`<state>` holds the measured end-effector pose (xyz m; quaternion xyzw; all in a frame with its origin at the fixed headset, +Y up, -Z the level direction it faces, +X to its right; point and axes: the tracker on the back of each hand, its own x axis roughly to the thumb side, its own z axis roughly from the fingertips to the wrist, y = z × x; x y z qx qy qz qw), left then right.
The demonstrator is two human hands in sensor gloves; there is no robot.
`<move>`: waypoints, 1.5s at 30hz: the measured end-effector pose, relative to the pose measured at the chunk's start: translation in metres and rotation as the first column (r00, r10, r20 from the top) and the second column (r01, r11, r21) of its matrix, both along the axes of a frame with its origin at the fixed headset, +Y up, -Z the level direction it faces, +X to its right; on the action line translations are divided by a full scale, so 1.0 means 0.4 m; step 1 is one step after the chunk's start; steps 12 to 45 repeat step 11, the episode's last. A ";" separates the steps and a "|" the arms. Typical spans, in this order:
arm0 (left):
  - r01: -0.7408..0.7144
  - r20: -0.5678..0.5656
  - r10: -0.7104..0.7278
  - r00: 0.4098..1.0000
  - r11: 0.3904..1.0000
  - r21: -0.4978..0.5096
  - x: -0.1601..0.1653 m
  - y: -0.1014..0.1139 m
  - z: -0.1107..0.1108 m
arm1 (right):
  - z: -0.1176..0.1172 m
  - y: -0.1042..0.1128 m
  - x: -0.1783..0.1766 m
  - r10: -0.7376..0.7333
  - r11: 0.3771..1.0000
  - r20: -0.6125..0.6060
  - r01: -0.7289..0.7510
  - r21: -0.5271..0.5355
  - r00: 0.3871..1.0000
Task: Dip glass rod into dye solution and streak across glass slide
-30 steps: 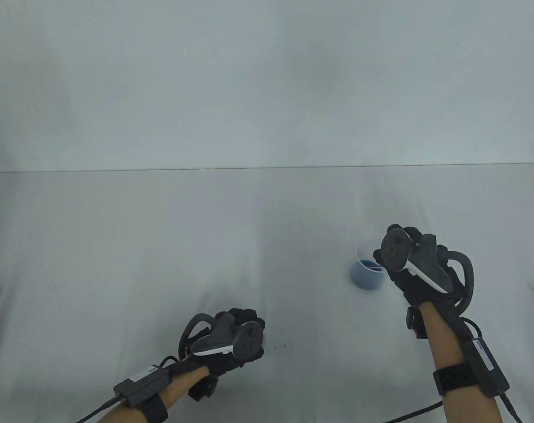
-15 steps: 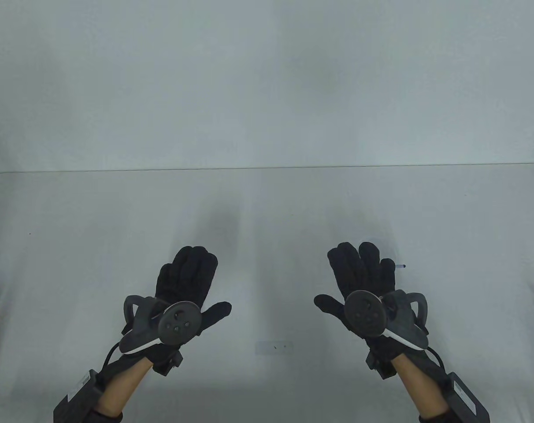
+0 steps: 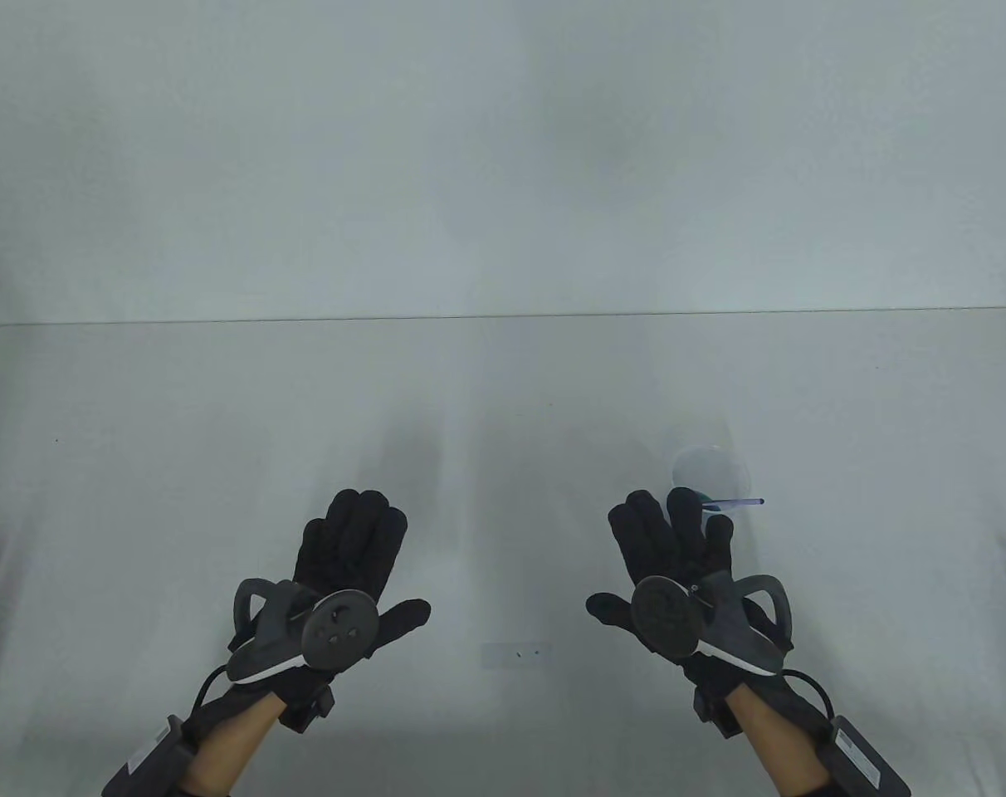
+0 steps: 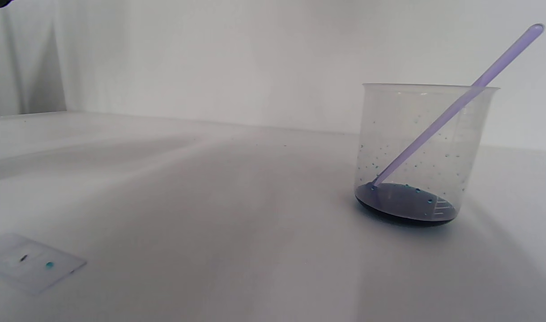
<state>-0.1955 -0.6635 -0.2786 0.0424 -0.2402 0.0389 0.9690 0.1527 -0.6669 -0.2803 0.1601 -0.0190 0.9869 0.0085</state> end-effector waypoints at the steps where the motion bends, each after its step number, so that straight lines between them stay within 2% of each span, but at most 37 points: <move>1: 0.001 0.001 -0.001 1.000 1.000 -0.001 0.001 0.000 0.000 | 0.000 0.001 0.000 0.005 1.000 0.000 -0.005 0.000 1.000; 45: 0.010 -0.001 -0.010 1.000 1.000 -0.020 0.001 -0.009 -0.002 | -0.001 0.000 0.000 0.004 1.000 0.003 -0.004 -0.006 1.000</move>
